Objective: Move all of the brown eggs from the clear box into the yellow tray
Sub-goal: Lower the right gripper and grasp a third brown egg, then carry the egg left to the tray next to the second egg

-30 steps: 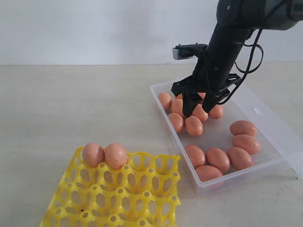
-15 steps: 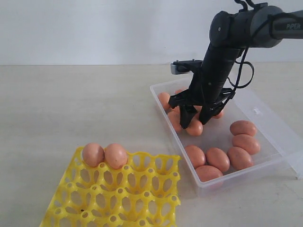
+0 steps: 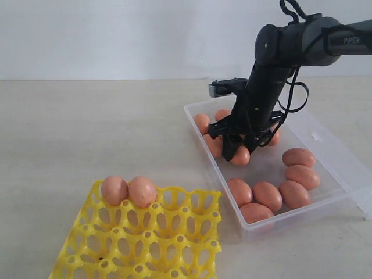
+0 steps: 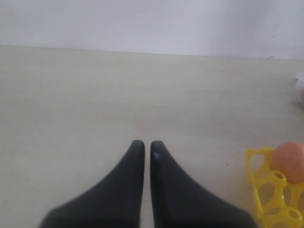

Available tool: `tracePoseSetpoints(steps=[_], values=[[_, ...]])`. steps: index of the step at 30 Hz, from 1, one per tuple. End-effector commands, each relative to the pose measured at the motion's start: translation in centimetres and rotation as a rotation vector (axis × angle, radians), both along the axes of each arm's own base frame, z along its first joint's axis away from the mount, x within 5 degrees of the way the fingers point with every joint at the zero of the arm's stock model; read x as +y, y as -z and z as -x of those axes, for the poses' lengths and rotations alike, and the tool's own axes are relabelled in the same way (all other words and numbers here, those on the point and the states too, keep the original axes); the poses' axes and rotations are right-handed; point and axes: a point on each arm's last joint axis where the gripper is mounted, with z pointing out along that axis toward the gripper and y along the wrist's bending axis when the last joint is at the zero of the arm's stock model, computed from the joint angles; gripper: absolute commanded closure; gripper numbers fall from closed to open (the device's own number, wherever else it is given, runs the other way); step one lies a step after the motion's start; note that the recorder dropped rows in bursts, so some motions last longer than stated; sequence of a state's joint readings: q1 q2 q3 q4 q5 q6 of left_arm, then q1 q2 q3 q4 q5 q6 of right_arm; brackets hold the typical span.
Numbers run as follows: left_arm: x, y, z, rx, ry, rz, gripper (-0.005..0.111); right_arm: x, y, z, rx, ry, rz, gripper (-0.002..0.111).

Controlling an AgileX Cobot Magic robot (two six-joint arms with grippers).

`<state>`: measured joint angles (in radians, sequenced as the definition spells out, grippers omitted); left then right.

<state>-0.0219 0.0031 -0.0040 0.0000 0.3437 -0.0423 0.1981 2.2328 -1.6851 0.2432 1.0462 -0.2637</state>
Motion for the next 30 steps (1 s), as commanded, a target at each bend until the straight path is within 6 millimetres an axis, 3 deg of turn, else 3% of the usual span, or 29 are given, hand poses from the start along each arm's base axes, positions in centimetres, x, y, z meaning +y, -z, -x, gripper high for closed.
tracePoseSetpoints(steps=[1, 3, 9, 14, 17, 22, 26, 30], values=[[0.0, 0.1, 0.0, -0.005, 0.002, -0.004, 0.103, -0.4, -0.1, 0.5, 0.05, -0.015, 0.014, 0.108], [0.0, 0.1, 0.0, -0.005, 0.002, -0.004, 0.103, -0.4, -1.2, 0.5, 0.028, 0.005, 0.007, 0.108], [0.0, 0.1, 0.0, -0.005, 0.002, -0.004, 0.103, -0.5, -8.4, 0.6, -0.215, 0.093, -0.05, 0.108], [0.0, 0.1, 0.0, -0.005, 0.002, -0.004, 0.103, -0.9, -11.4, 2.2, -0.357, 0.152, -0.096, 0.108], [0.0, 0.1, 0.0, -0.005, 0.002, -0.004, 0.103, -1.1, -11.4, 4.6, -0.476, 0.195, -0.129, 0.108], [0.0, 0.1, 0.0, -0.005, 0.002, -0.004, 0.103, -1.1, -9.7, 10.9, -0.741, 0.232, -0.159, 0.108], [0.0, 0.1, 0.0, -0.005, 0.002, -0.004, 0.103, -0.2, -8.5, 16.4, -0.963, 0.168, -0.172, 0.108], [0.0, 0.1, 0.0, -0.005, 0.002, -0.004, 0.103, 1.9, -8.4, 19.7, -1.089, 0.142, -0.289, 0.108]])
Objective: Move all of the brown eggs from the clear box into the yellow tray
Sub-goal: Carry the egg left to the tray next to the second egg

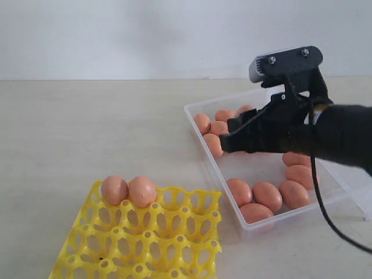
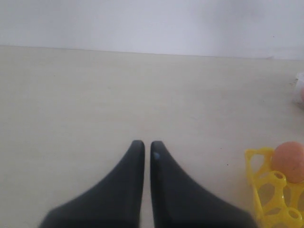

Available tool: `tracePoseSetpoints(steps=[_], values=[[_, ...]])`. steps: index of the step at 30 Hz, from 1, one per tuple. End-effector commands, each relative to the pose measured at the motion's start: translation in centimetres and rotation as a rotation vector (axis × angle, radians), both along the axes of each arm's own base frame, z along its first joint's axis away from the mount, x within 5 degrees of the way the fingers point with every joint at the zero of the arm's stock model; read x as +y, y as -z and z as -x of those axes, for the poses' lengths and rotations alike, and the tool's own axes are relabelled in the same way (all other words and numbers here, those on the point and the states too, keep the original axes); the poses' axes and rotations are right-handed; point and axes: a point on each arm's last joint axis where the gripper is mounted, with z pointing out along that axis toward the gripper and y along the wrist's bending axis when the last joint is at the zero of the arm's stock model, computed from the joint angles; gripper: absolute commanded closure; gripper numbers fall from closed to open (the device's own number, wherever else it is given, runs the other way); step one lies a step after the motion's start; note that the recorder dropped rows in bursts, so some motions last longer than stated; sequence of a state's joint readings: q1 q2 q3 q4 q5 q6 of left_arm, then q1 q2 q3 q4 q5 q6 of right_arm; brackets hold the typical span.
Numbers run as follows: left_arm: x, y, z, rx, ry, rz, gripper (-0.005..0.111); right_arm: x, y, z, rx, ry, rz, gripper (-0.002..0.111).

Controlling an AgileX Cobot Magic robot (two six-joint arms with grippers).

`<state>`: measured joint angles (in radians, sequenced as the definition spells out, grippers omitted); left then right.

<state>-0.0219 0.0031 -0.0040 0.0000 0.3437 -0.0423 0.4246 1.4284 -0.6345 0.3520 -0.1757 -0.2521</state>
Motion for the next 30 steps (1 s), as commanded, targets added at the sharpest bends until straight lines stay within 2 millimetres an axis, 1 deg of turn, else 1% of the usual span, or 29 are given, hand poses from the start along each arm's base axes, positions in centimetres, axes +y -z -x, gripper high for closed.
tracePoseSetpoints(steps=[1, 2, 3, 4, 5, 6, 7, 8, 10, 11, 14, 15, 16, 17, 19, 23, 27, 30], values=[[0.0, 0.1, 0.0, -0.005, 0.002, -0.004, 0.103, 3.0, -1.3, 3.2, -0.22, -0.048, -0.225, 0.108], [0.0, 0.1, 0.0, -0.005, 0.002, -0.004, 0.103, 3.6, -1.5, 3.4, -0.228, -0.061, -0.299, 0.108], [0.0, 0.1, 0.0, -0.005, 0.002, -0.004, 0.103, 5.0, -1.8, 3.8, -0.232, -0.122, -0.476, 0.108], [0.0, 0.1, 0.0, -0.005, 0.002, -0.004, 0.103, 5.6, -1.8, 3.9, -0.235, -0.171, -0.533, 0.108], [0.0, 0.1, 0.0, -0.005, 0.002, -0.004, 0.103, 6.7, -1.6, 3.9, -0.243, -0.273, -0.647, 0.108], [0.0, 0.1, 0.0, -0.005, 0.002, -0.004, 0.103, 7.1, -1.4, 3.9, -0.25, -0.307, -0.672, 0.108], [0.0, 0.1, 0.0, -0.005, 0.002, -0.004, 0.103, 7.7, -0.4, 3.9, -0.244, -0.369, -0.665, 0.108], [0.0, 0.1, 0.0, -0.005, 0.002, -0.004, 0.103, 8.0, 0.7, 3.7, -0.221, -0.381, -0.638, 0.108], [0.0, 0.1, 0.0, -0.005, 0.002, -0.004, 0.103, 8.2, 1.9, 3.5, -0.224, -0.396, -0.58, 0.108], [0.0, 0.1, 0.0, -0.005, 0.002, -0.004, 0.103, 8.1, 2.2, 3.3, -0.217, -0.411, -0.566, 0.108], [0.0, 0.1, 0.0, -0.005, 0.002, -0.004, 0.103, 6.5, 3.4, 2.8, -0.025, -0.458, -0.57, 0.108], [0.0, 0.1, 0.0, -0.005, 0.002, -0.004, 0.103, 5.8, 3.7, 2.6, 0.009, -0.465, -0.542, 0.108], [0.0, 0.1, 0.0, -0.005, 0.002, -0.004, 0.103, 4.9, 4.2, 2.2, 0.041, -0.489, -0.475, 0.108], [0.0, 0.1, 0.0, -0.005, 0.002, -0.004, 0.103, 4.6, 4.4, 1.8, 0.069, -0.488, -0.436, 0.108], [0.0, 0.1, 0.0, -0.005, 0.002, -0.004, 0.103, 4.4, 4.7, 1.0, 0.136, -0.494, -0.393, 0.108], [0.0, 0.1, 0.0, -0.005, 0.002, -0.004, 0.103, 6.0, 4.6, -0.6, 0.228, -0.661, -0.386, 0.108], [0.0, 0.1, 0.0, -0.005, 0.002, -0.004, 0.103, 6.9, 4.0, -3.3, 0.203, -0.634, -0.385, 0.108], [0.0, 0.1, 0.0, -0.005, 0.002, -0.004, 0.103, 7.0, 3.6, -3.9, 0.183, -0.626, -0.377, 0.108]])
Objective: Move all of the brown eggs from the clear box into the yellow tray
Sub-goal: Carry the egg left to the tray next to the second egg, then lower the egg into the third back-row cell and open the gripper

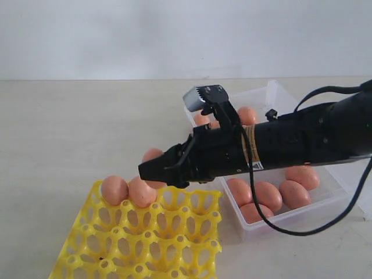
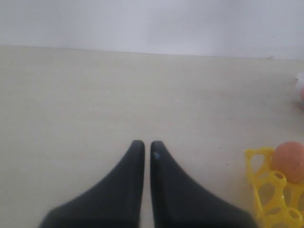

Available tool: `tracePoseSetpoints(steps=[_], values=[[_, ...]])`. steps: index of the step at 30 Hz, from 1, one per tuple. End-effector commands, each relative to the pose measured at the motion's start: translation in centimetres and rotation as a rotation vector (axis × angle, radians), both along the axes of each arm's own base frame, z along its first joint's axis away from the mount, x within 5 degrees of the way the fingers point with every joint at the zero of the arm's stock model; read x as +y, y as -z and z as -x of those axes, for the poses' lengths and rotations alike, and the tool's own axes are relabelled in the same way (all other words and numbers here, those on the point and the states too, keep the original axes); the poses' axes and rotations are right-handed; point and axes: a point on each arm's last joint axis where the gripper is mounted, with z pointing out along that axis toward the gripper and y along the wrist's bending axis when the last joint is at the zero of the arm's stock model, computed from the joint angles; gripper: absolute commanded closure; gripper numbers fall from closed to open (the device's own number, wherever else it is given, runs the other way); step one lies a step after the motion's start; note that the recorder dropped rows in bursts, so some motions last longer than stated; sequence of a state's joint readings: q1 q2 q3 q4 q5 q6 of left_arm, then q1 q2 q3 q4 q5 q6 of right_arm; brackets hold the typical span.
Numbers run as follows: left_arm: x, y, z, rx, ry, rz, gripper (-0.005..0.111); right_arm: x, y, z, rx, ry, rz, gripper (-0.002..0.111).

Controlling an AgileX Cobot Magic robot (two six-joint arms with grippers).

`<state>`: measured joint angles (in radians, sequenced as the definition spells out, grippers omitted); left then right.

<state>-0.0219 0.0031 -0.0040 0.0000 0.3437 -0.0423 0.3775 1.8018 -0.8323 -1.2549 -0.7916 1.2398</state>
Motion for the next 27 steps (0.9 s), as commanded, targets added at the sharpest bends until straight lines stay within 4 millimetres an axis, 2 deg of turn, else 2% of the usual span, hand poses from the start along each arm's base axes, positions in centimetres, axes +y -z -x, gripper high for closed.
tracePoseSetpoints(steps=[1, 5, 9, 15, 21, 27], values=[[0.0, 0.1, 0.0, -0.005, 0.002, -0.004, 0.103, 0.0, -0.6, -0.9, -0.02, 0.007, 0.002, 0.108], [0.0, 0.1, 0.0, -0.005, 0.002, -0.004, 0.103, -0.2, 0.0, -0.8, -0.042, -0.015, 0.09, 0.108], [0.0, 0.1, 0.0, -0.005, 0.002, -0.004, 0.103, -0.9, 0.7, -1.3, -0.054, 0.035, 0.198, 0.108], [0.0, 0.1, 0.0, -0.005, 0.002, -0.004, 0.103, -0.6, 0.6, -0.9, -0.103, -0.046, 0.189, 0.108], [0.0, 0.1, 0.0, -0.005, 0.002, -0.004, 0.103, -0.4, 3.2, -0.8, -0.035, -0.088, 0.21, 0.108], [0.0, 0.1, 0.0, -0.005, 0.002, -0.004, 0.103, -0.3, 3.6, -0.9, -0.046, -0.103, 0.214, 0.108]])
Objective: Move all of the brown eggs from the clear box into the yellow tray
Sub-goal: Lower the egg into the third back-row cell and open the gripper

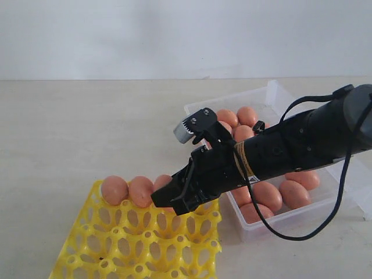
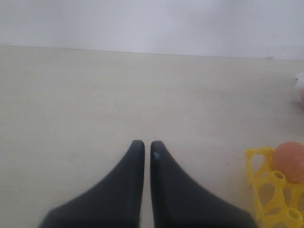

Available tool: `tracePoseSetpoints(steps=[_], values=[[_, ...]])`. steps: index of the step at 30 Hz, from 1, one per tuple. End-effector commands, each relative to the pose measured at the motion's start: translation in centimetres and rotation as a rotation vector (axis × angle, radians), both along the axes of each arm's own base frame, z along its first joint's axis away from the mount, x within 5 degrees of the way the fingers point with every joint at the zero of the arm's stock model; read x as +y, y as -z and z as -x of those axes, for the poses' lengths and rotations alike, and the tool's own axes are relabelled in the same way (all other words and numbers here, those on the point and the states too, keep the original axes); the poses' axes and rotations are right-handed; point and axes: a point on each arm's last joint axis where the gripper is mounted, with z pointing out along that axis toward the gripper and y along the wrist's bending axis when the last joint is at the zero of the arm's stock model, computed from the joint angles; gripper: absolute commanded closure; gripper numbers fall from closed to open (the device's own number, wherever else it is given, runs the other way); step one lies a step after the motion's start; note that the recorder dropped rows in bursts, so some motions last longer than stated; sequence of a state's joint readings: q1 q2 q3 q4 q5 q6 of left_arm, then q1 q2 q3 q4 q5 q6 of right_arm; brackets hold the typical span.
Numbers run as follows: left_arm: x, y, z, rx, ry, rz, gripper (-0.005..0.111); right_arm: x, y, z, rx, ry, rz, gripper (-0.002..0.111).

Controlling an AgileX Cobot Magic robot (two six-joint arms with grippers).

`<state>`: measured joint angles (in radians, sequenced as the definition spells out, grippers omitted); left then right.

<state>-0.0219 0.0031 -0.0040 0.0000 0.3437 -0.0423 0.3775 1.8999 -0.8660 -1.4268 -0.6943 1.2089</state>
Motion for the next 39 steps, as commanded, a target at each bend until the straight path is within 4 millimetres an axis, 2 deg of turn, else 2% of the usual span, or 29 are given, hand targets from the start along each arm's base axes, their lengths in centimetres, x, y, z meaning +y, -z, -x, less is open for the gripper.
tracePoseSetpoints(steps=[1, 11, 12, 13, 17, 22, 27, 29, 32, 34, 35, 36, 37, 39], values=[[0.0, 0.1, 0.0, -0.005, 0.002, -0.004, 0.103, -0.2, -0.1, -0.3, -0.039, -0.009, 0.016, 0.108], [0.0, 0.1, 0.0, -0.005, 0.002, -0.004, 0.103, -0.6, 0.2, -0.6, -0.083, 0.002, 0.083, 0.107], [0.0, 0.1, 0.0, -0.005, 0.002, -0.004, 0.103, -0.6, 0.2, -0.6, -0.083, 0.002, 0.083, 0.104], [0.0, 0.1, 0.0, -0.005, 0.002, -0.004, 0.103, -0.6, 0.2, -0.6, -0.083, 0.003, 0.084, 0.096], [0.0, 0.1, 0.0, -0.005, 0.002, -0.004, 0.103, -0.6, 0.2, -0.6, -0.084, 0.005, 0.086, 0.073], [0.0, 0.1, 0.0, -0.005, 0.002, -0.004, 0.103, -0.6, 0.2, -0.6, -0.083, 0.004, 0.084, 0.053], [0.0, 0.1, 0.0, -0.005, 0.002, -0.004, 0.103, -0.5, -0.1, -0.6, -0.088, -0.005, 0.069, 0.053], [0.0, 0.1, 0.0, -0.005, 0.002, -0.004, 0.103, -0.6, -1.0, -0.5, -0.116, 0.001, 0.066, 0.053], [0.0, 0.1, 0.0, -0.005, 0.002, -0.004, 0.103, -1.8, -5.4, -0.7, -0.279, 0.093, 0.134, 0.053], [0.0, 0.1, 0.0, -0.005, 0.002, -0.004, 0.103, -4.2, -9.1, -0.8, -0.421, 0.292, 0.281, 0.053], [0.0, 0.1, 0.0, -0.005, 0.002, -0.004, 0.103, -6.5, -10.8, -1.0, -0.483, 0.483, 0.433, 0.053], [0.0, 0.1, 0.0, -0.005, 0.002, -0.004, 0.103, -8.2, -11.9, -1.1, -0.509, 0.624, 0.53, 0.053], [0.0, 0.1, 0.0, -0.005, 0.002, -0.004, 0.103, -10.1, -13.1, -1.1, -0.489, 0.837, 0.598, 0.053], [0.0, 0.1, 0.0, -0.005, 0.002, -0.004, 0.103, -10.9, -13.6, -1.1, -0.444, 0.981, 0.584, 0.053]])
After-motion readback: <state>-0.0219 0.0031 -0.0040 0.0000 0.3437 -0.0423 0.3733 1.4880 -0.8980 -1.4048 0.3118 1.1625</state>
